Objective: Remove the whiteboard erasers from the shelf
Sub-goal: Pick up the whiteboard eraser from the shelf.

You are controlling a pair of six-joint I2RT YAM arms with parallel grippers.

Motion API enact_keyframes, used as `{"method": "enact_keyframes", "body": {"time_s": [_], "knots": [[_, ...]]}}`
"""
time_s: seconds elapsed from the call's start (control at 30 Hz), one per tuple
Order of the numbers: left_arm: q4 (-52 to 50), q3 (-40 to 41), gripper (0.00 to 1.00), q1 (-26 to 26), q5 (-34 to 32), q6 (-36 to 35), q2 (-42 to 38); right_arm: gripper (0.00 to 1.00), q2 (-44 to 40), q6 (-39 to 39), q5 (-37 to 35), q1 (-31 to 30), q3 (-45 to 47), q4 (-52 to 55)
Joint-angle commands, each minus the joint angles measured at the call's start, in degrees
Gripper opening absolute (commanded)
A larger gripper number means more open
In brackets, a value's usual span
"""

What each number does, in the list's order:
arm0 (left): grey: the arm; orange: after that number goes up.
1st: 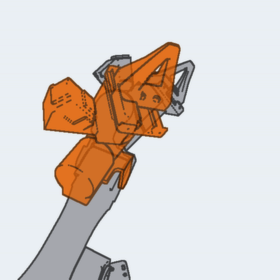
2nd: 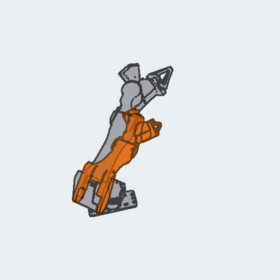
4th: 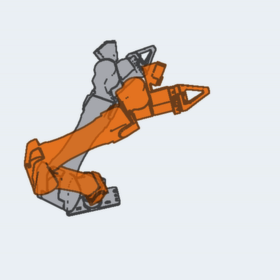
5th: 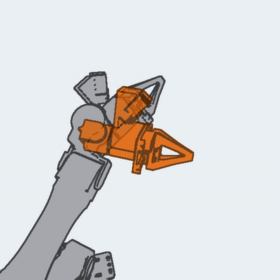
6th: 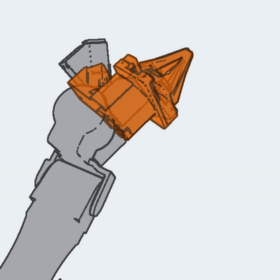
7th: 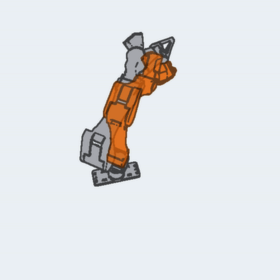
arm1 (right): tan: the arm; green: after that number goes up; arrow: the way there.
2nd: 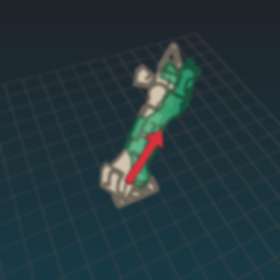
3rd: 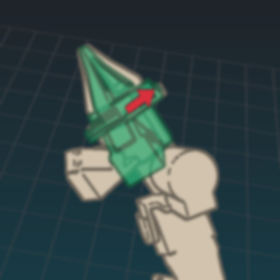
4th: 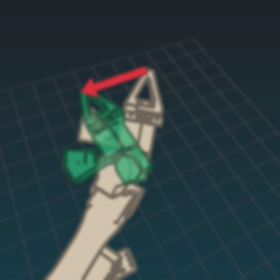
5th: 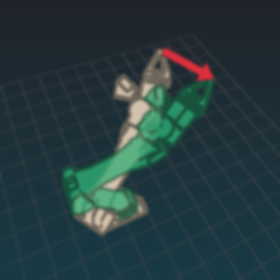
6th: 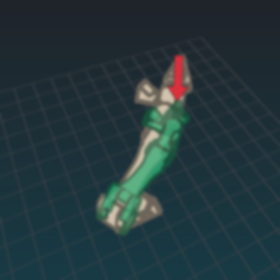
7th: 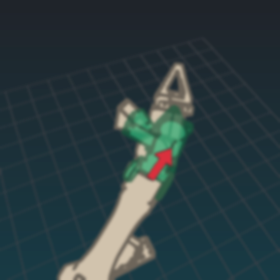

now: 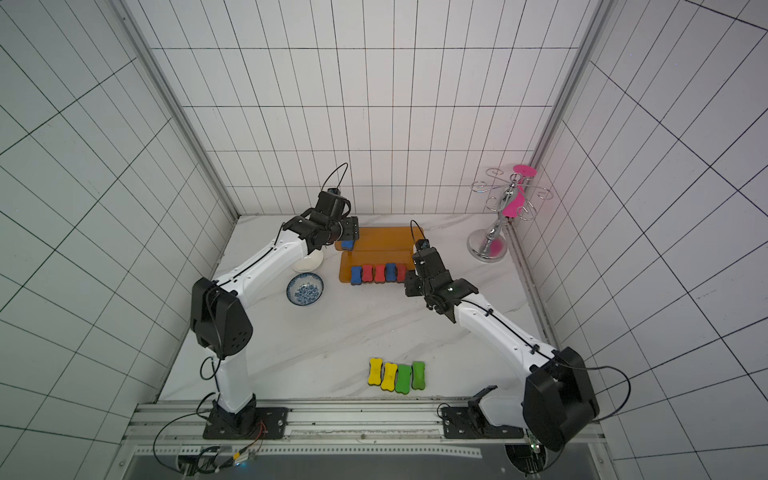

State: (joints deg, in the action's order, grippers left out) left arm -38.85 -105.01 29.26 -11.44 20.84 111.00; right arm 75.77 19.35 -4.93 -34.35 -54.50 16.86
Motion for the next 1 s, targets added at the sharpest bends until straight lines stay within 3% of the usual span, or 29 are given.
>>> {"method": "enact_keyframes", "body": {"time_s": [0.0,0.2,0.97], "knots": [[-1.41,-3.31,0.82,-1.26,3.97,-3.19,2.38,0.37,1.78,1.76,6.86,3.25,1.39,-4.44],[-1.68,-4.79,0.81,-3.49,9.3,-5.06,3.52,0.35,3.11,3.12,10.27,5.07,2.63,-6.97],[-2.12,-8.29,0.81,-2.48,10.23,-11.16,7.33,0.34,2.43,5.61,14.48,6.75,5.17,-10.4]]}}
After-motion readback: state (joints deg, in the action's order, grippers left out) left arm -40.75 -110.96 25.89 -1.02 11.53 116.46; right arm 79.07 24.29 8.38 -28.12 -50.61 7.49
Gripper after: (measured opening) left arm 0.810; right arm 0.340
